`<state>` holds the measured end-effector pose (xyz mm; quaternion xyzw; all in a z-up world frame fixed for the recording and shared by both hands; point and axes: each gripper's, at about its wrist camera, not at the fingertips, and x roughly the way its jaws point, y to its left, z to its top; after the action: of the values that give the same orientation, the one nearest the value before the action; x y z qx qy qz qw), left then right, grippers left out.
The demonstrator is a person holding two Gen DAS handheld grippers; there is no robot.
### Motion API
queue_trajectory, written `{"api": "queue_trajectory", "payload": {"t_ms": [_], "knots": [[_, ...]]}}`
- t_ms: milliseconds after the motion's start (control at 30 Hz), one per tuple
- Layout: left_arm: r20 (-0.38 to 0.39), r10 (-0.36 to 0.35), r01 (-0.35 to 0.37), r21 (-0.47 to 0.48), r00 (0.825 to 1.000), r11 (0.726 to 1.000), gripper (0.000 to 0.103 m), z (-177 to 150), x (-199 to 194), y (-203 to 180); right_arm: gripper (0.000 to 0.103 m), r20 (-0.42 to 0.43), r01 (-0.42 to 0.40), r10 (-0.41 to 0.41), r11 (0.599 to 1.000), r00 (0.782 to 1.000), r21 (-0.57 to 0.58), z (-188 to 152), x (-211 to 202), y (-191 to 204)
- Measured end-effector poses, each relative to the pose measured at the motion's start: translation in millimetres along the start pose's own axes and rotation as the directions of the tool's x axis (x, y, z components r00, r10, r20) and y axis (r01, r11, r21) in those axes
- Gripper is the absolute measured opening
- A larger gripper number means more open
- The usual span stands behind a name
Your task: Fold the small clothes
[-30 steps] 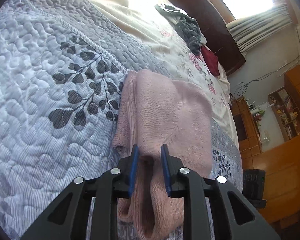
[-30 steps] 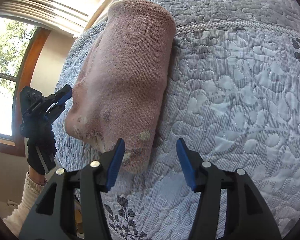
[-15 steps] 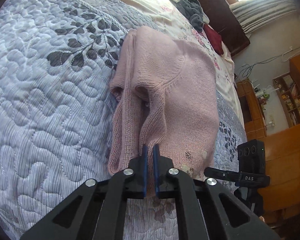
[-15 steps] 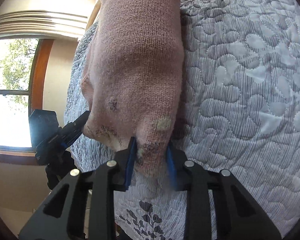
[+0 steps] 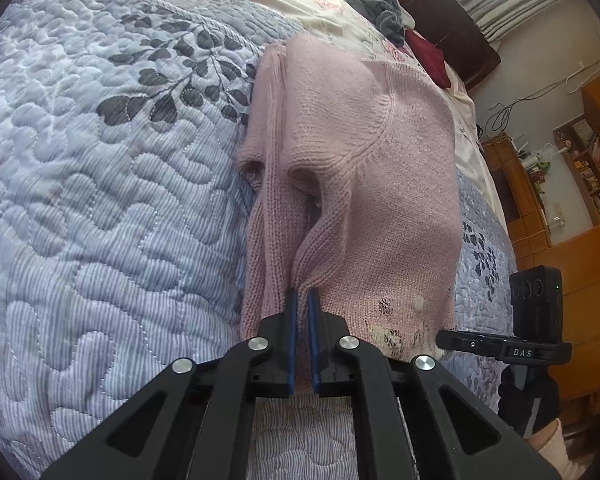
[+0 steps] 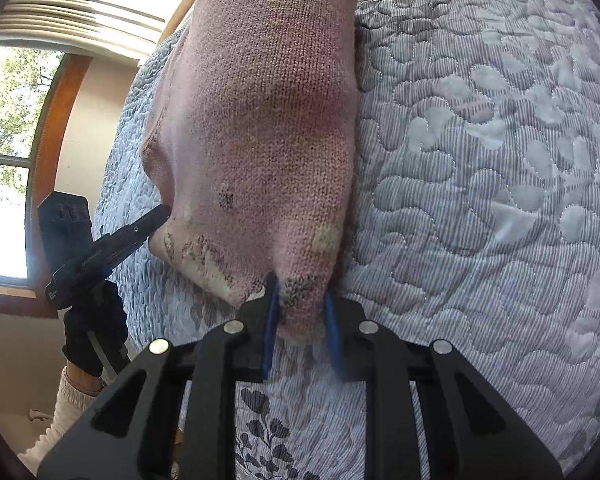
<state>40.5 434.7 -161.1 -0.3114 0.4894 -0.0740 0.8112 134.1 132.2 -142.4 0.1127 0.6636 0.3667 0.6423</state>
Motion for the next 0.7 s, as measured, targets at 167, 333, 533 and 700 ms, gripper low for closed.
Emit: {"api": "queue_trajectory", "payload": {"t_ms": [167, 333, 533, 700], "knots": [[0.020, 0.018, -0.018, 0.007, 1.000, 1.000, 0.052, 12.7, -18.9, -15.5, 0.040, 0.024, 0.012, -0.011, 0.998, 1.000, -0.053, 9.0, -20.3, 8.4], [0.058, 0.069, -0.069, 0.000, 0.996, 0.998, 0.072, 41.3, -22.2, -13.2, 0.060, 0.102, -0.035, 0.041, 0.998, 0.994, -0.053, 29.0, -41.6, 9.5], [0.024, -0.036, 0.037, -0.059, 0.999, 0.998, 0.072, 74.9, 5.4, 1.2, 0.065, 0.113, -0.124, 0.123, 0.992, 0.986, -0.003, 64.2, -44.3, -3.9], [-0.019, -0.106, 0.103, -0.132, 0.994, 0.986, 0.073, 89.1, 35.4, 21.5, 0.072, 0.118, -0.159, 0.156, 0.987, 0.981, 0.017, 85.0, -33.4, -17.1]]}}
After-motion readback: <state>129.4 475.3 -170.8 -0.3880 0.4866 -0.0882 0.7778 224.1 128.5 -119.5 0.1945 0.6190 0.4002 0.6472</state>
